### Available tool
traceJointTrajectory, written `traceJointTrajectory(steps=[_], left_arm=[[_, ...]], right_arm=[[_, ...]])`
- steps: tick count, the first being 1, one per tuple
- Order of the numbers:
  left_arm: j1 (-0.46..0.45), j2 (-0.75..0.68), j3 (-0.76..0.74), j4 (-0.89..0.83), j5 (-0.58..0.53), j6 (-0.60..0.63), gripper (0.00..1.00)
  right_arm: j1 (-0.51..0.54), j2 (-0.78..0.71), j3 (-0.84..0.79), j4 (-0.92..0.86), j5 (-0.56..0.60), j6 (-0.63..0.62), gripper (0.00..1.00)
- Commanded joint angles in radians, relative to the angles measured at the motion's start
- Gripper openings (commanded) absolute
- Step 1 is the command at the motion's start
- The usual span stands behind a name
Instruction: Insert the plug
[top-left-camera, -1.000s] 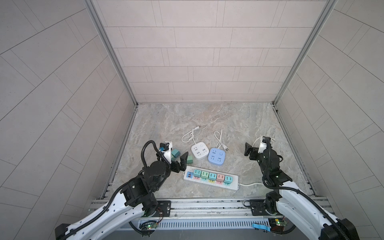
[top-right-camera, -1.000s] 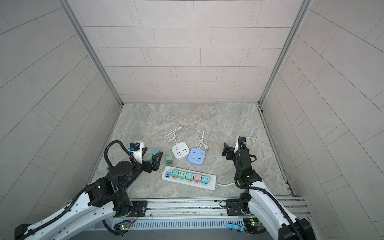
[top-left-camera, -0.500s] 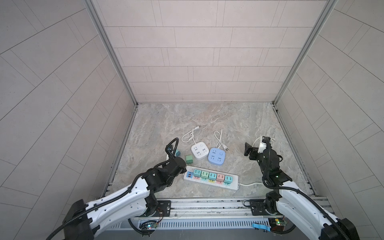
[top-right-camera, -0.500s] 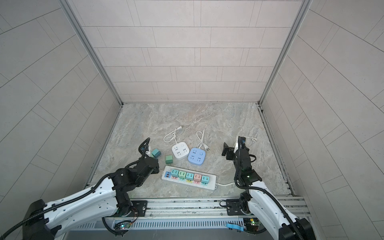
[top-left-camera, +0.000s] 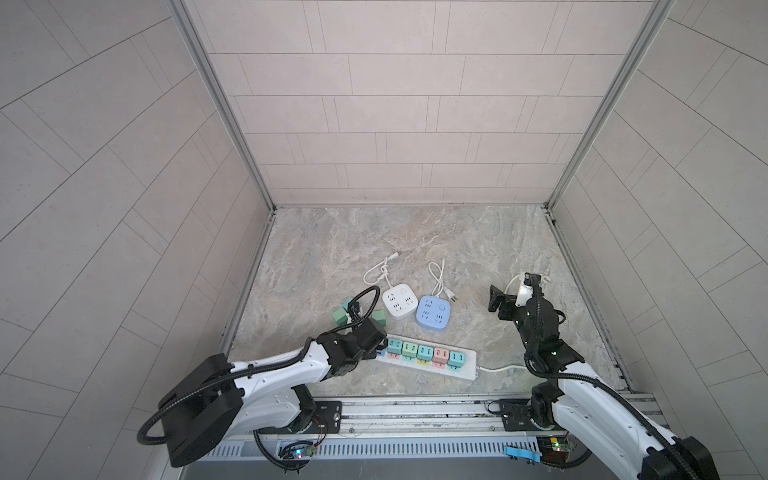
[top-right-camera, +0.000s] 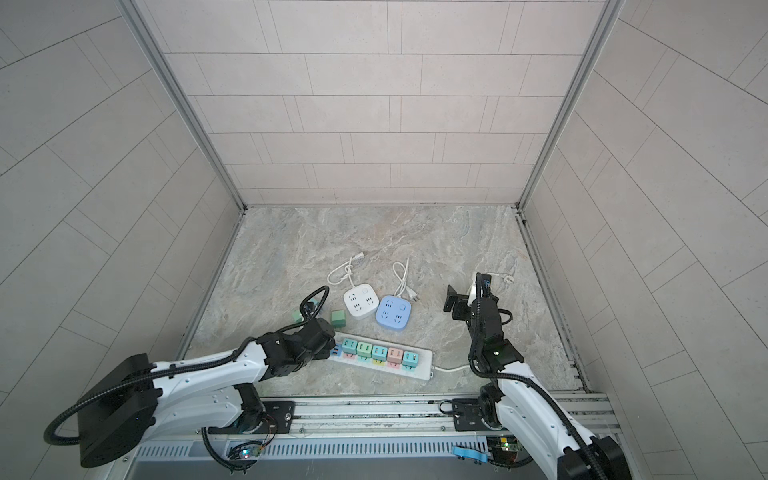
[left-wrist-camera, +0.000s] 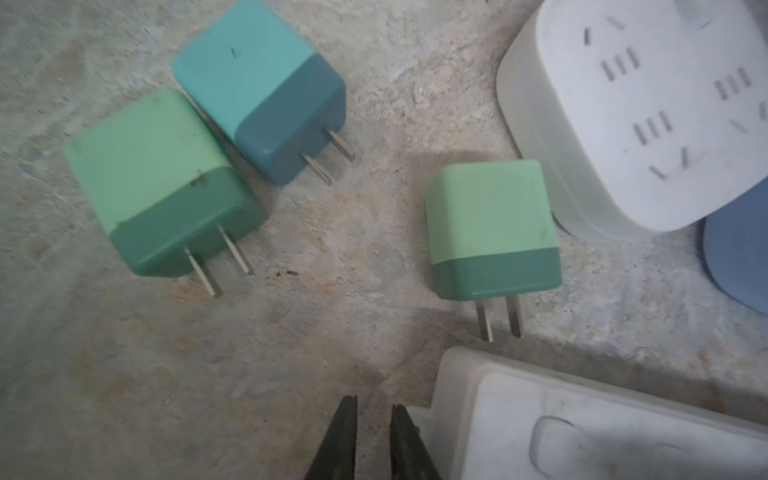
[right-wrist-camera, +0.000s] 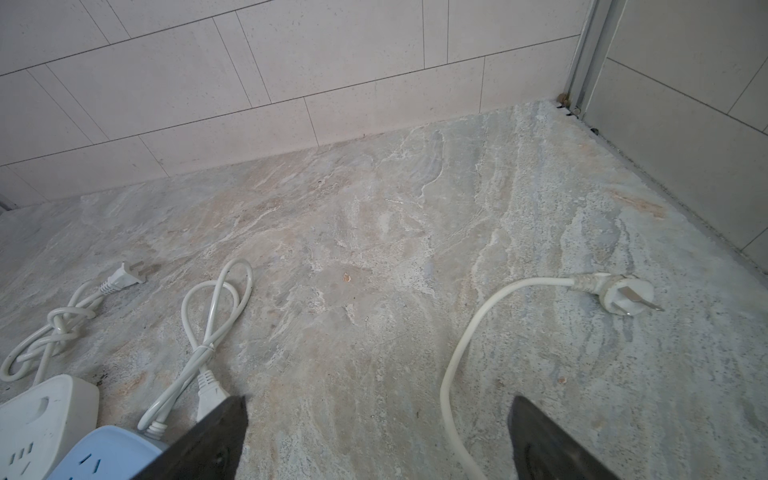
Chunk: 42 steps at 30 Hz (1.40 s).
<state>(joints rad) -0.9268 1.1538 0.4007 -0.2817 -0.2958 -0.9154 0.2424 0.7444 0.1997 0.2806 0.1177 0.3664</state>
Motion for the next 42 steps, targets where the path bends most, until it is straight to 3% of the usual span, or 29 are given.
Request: traceJointTrajectory(steps=[1,7,17,21,25,30,34,37,39,41,42], left_arm=[[-0.027,0.034,-0.01,0.062,0.018,-0.049,0.2],[-0.154,0.141,0.076,0.106,0.015,-0.025,0.2],[-0.334,0.556,0.305,0.322,0.085,-0.007,0.17],[-0.356,0.64,0.387,0.336,0.104,-0.005,0.17],[-0.35,0.618,0.403,0.316,0.066,0.001,0.18],[-0.312,0.519,0.456,0.101,-0.058,0.015,0.2],[-0.24,0.399,0.623,-0.274,-0.209,-0.005,0.39],[-0.218,0.325,0.786,-0.51,-0.314,0.136,0.44],[-0.216,0.263,0.803,-0.516,-0.416,0.23,0.44],[-0.189,0.203,0.786,-0.478,-0.443,0.336,0.46],[-0.157,0.174,0.785,-0.485,-0.453,0.345,0.53]], right_arm=[[0.008,-0.008,0.021,0.011,0.01,-0.009,1.0],[0.012,-0.01,0.021,0.011,0.012,-0.01,1.0],[0.012,-0.01,0.02,0.009,0.016,-0.01,1.0],[0.012,-0.009,0.02,0.009,0.018,-0.011,1.0],[0.012,-0.011,0.021,0.005,0.037,-0.002,1.0],[0.011,-0.01,0.023,-0.001,0.061,0.009,1.0],[0.011,0.014,0.132,-0.179,0.147,0.045,1.0],[0.011,0.054,0.274,-0.369,0.147,0.102,1.0],[0.011,0.061,0.335,-0.448,0.148,0.171,1.0],[0.011,0.049,0.358,-0.47,0.107,0.22,1.0],[0.011,0.04,0.36,-0.452,0.047,0.227,1.0]])
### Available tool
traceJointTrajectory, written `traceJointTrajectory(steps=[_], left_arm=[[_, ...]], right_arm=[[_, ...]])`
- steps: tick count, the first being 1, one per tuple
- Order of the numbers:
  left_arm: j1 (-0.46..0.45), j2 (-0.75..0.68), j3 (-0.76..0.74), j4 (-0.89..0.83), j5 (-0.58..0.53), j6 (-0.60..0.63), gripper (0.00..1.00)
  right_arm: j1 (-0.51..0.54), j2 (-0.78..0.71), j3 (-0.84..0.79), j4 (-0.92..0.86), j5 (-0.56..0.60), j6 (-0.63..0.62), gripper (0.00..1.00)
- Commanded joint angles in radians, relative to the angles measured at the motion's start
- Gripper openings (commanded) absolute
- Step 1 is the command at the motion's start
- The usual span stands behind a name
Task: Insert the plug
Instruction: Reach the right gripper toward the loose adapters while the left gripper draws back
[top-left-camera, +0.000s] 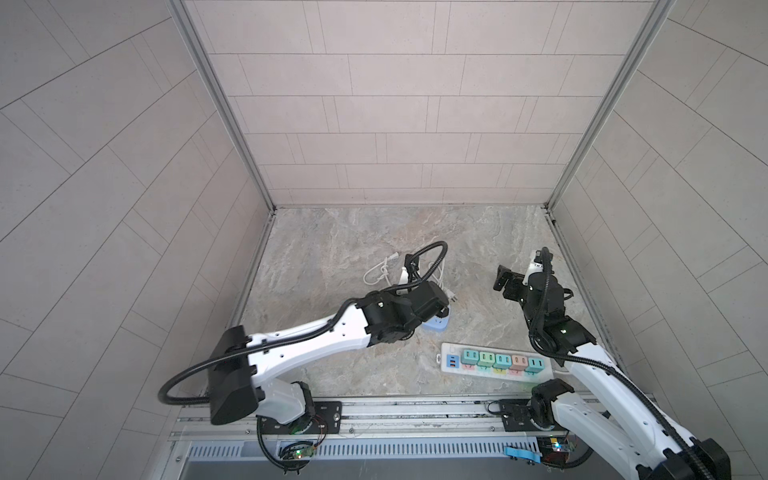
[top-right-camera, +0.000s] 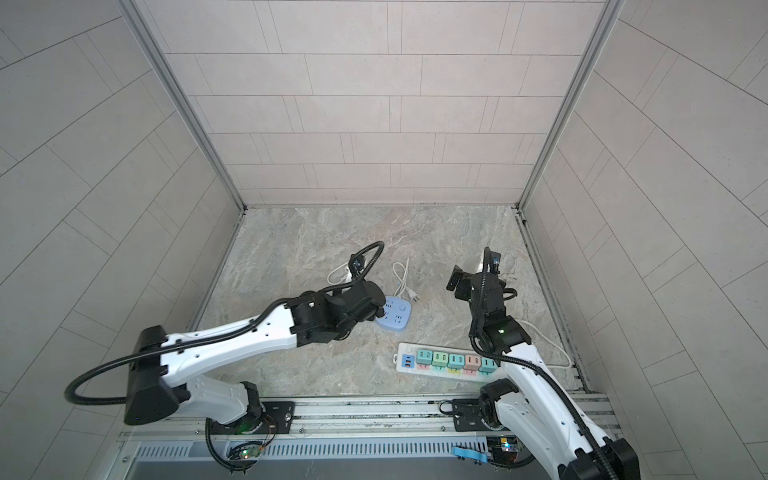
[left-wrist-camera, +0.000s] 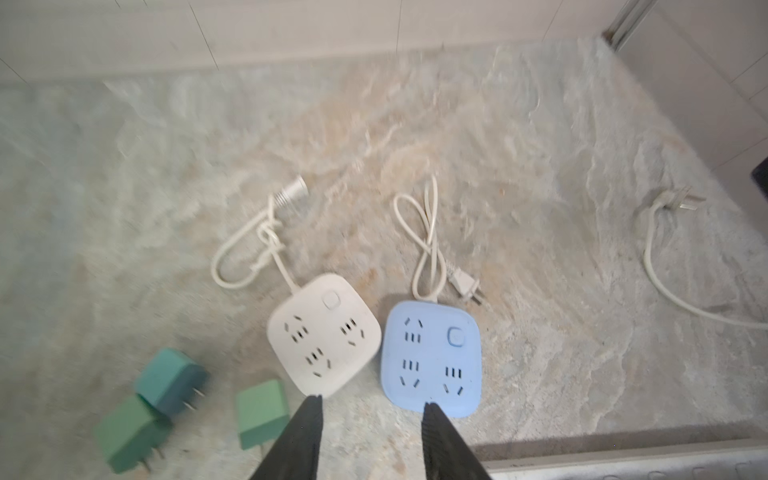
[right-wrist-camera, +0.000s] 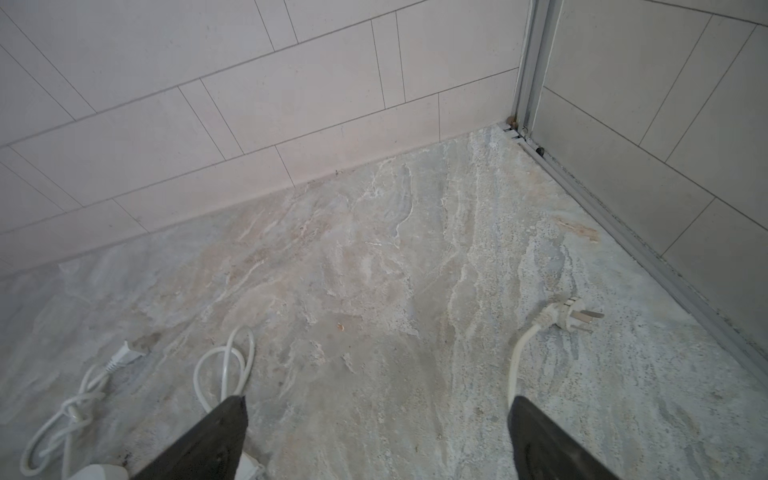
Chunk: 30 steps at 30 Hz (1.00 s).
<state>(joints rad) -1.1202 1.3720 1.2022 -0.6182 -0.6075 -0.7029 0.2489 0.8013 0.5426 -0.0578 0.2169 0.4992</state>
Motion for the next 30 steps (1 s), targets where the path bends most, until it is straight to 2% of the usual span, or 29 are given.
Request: traceJointTrajectory(steps=[1,2,4,5,7,9,11,14,17,19,24,30], left_arm=[[0.074,-0.069,-0.02,-0.168,-0.163,0.109,0.6],[0.121,-0.107,-0.042,-0.167,-0.182,0.089,0.66],[0.217,-0.197,-0.127,-0.08,-0.167,0.091,0.73],[0.272,-0.252,-0.195,-0.008,-0.15,0.093,0.77],[0.362,-0.352,-0.333,0.16,-0.108,0.098,0.85],[0.441,-0.415,-0.443,0.289,-0.101,0.116,0.85],[0.51,-0.447,-0.502,0.345,-0.121,0.146,0.86],[0.574,-0.47,-0.535,0.324,-0.132,0.107,0.87],[0.607,-0.5,-0.603,0.417,-0.081,0.121,0.87],[0.622,-0.51,-0.625,0.431,-0.086,0.114,0.87],[0.643,-0.552,-0.639,0.398,-0.087,0.065,0.87],[0.645,-0.588,-0.67,0.412,-0.092,0.054,0.89]], right_arm=[[0.004,-0.021,0.013,-0.09,-0.115,0.103,0.99],[0.012,-0.015,0.011,-0.05,-0.188,0.108,0.95],[0.066,0.024,0.041,-0.022,-0.292,0.111,0.89],[0.134,0.057,0.084,-0.054,-0.277,0.1,0.87],[0.309,0.131,0.187,-0.15,-0.134,0.076,0.87],[0.466,0.21,0.257,-0.183,-0.012,0.062,0.87],[0.561,0.305,0.32,-0.183,-0.002,0.061,0.84],[0.654,0.434,0.394,-0.179,-0.004,0.078,0.8],[0.73,0.555,0.458,-0.159,-0.005,0.077,0.78],[0.758,0.639,0.51,-0.171,-0.006,0.073,0.78],[0.771,0.838,0.643,-0.236,-0.023,0.09,0.75],[0.804,0.979,0.738,-0.256,-0.051,0.095,0.73]])
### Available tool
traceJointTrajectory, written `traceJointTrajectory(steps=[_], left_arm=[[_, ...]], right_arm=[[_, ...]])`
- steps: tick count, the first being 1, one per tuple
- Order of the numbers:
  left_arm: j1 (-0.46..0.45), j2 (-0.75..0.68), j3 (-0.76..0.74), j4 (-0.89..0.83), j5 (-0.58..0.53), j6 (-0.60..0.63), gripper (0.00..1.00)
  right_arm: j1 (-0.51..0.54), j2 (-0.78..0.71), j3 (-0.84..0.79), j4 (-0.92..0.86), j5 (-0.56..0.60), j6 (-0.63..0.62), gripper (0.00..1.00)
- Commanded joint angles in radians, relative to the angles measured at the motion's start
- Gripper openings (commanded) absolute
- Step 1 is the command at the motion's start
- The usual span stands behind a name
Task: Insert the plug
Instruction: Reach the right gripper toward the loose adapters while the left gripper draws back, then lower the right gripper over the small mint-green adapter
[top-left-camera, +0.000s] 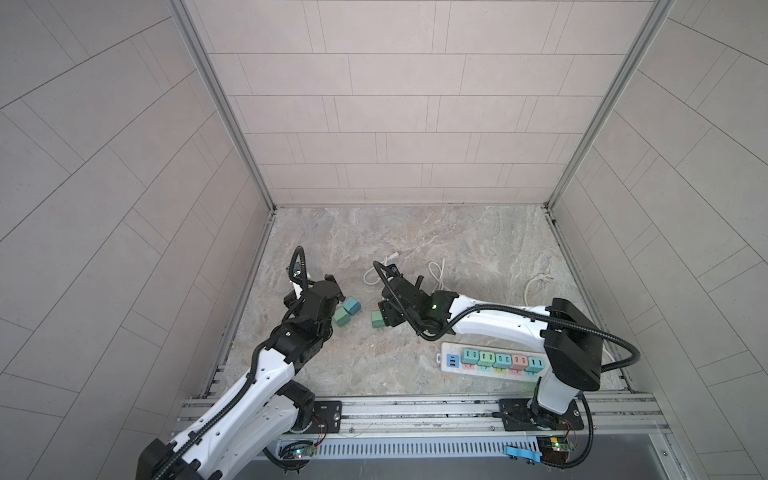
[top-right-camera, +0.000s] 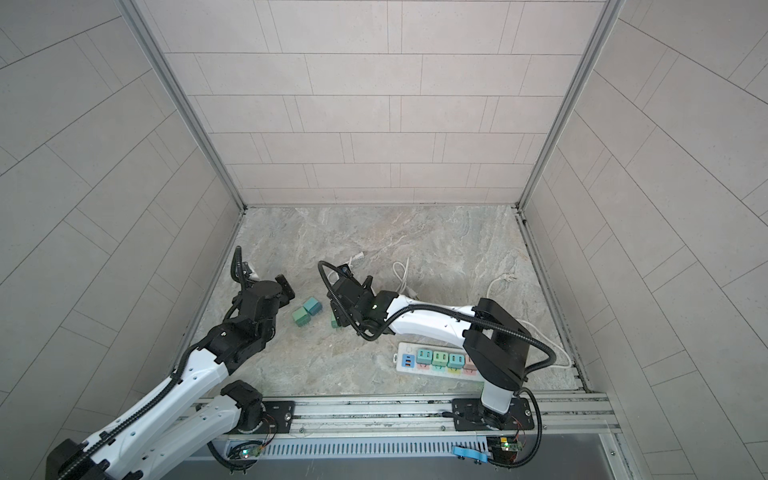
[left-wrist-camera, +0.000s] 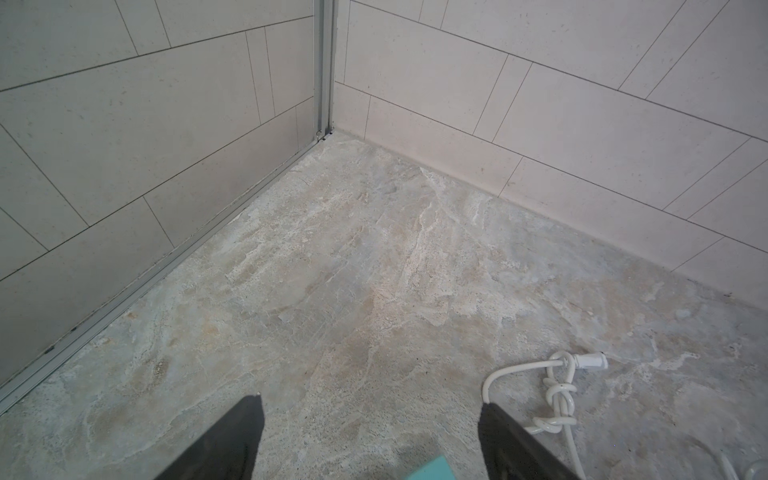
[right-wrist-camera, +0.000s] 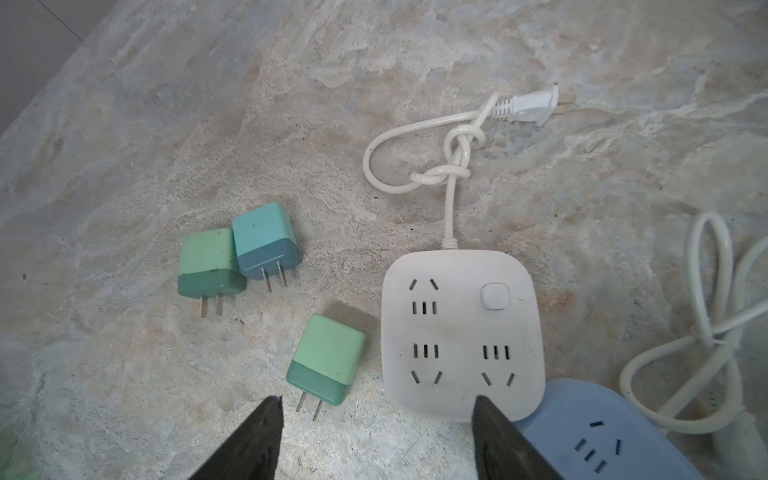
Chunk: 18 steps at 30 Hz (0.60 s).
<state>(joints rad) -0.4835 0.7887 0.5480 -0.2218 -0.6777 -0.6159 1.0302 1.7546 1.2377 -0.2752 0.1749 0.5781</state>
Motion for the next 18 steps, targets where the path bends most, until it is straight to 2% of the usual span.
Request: traceJointTrajectory(steps=[1,5,9,11,15,18], left_arm=[[0.008,-0.033,-0.016,0.011,-0.029,-0.037,0.89],[0.011,-0.047,-0.022,0.002,-0.047,-0.056,0.92],[0.013,-0.058,-0.024,-0.001,-0.036,-0.062,0.92],[0.013,-0.061,-0.025,0.001,-0.028,-0.062,0.92],[0.013,-0.059,-0.022,0.002,-0.021,-0.06,0.92],[0.014,-0.058,-0.02,0.003,-0.013,-0.058,0.92]], right_arm=[[0.031,0.048,0.063,-0.046,-0.012,0.013,0.72],[0.042,0.122,0.119,-0.088,0.0,0.009,0.71],[0.028,0.165,0.154,-0.127,0.082,-0.013,0.71],[0.0,0.184,0.18,-0.16,0.11,-0.018,0.71],[-0.063,0.171,0.173,-0.157,0.095,-0.027,0.72],[-0.107,0.16,0.157,-0.146,0.088,-0.042,0.76]])
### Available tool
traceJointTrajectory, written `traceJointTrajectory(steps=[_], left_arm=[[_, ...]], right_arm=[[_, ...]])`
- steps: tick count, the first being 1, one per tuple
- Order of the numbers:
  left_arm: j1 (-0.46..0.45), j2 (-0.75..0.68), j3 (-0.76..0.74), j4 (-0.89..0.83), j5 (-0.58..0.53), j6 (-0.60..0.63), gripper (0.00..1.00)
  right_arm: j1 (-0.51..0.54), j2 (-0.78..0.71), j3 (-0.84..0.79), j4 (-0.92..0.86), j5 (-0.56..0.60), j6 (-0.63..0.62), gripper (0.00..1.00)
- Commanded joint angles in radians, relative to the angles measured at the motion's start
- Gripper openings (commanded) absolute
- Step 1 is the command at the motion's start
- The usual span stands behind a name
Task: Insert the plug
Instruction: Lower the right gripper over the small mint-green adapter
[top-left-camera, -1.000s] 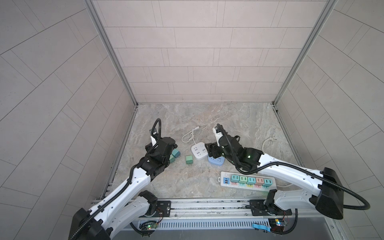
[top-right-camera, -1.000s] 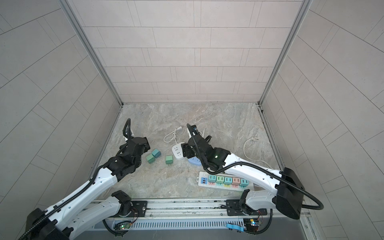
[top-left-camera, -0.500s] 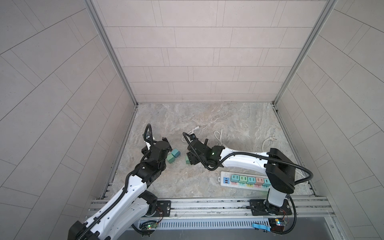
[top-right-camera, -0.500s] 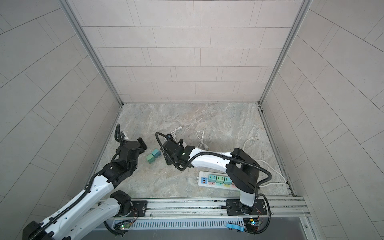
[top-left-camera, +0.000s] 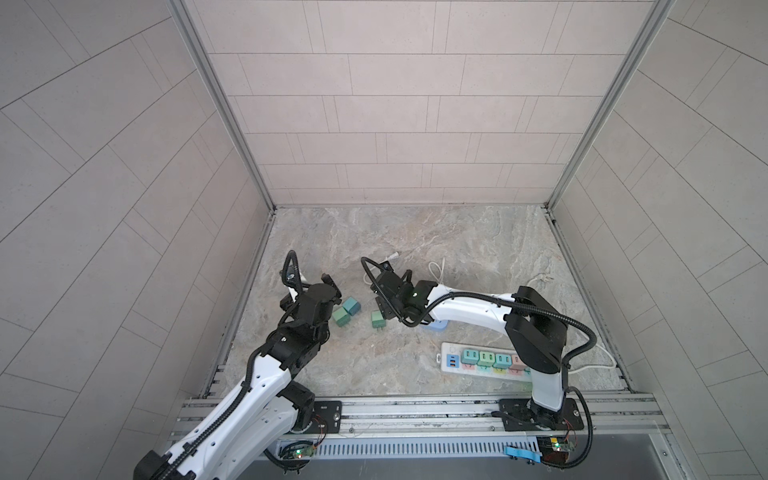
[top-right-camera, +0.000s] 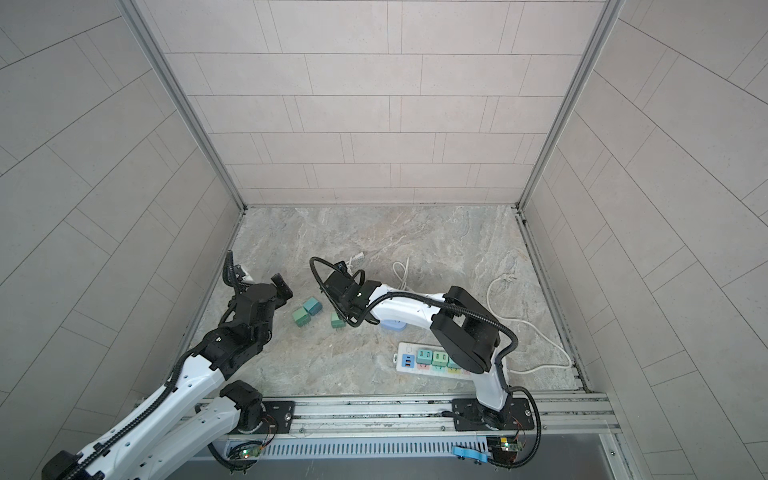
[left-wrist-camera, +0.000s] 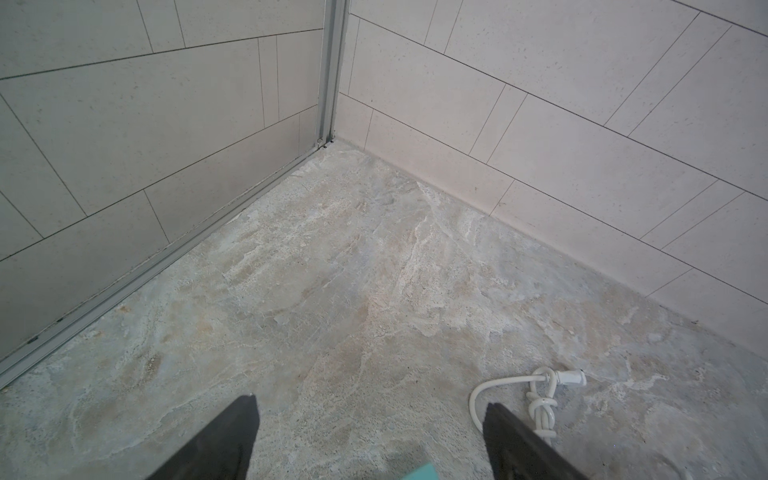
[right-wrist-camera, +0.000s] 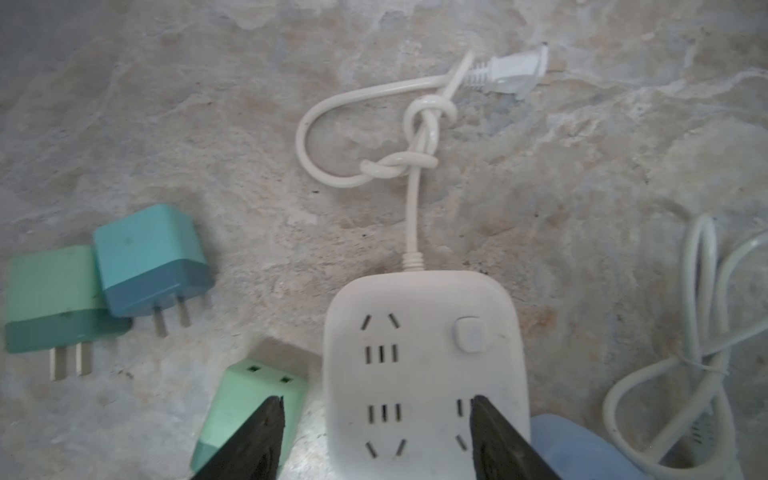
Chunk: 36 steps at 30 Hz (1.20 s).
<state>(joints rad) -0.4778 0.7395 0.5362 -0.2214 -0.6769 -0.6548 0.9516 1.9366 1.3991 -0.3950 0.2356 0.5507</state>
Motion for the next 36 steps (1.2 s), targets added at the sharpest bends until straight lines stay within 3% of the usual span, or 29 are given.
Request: traceJointTrajectory(steps=[1,8,16,24,36], left_arm=[[0.008,-0.008,-0.009,0.002,-0.011,-0.02,0.92],[0.007,-0.001,-0.009,0.014,0.01,-0.014,0.92],[0.008,-0.008,-0.006,0.011,0.008,-0.006,0.92],[0.008,-0.014,-0.007,0.014,0.02,-0.006,0.92],[0.008,-0.025,-0.012,0.014,0.027,-0.005,0.92]], right_arm=[[-0.047,-0.017,-0.008,-0.018,0.003,-0.019,0.77],[-0.15,0.027,-0.031,0.061,-0.213,-0.031,0.83],[-0.151,0.071,-0.018,0.084,-0.31,-0.043,0.83],[-0.138,0.036,-0.069,0.118,-0.31,-0.011,0.82],[-0.027,-0.078,-0.218,0.212,-0.166,0.109,0.74]])
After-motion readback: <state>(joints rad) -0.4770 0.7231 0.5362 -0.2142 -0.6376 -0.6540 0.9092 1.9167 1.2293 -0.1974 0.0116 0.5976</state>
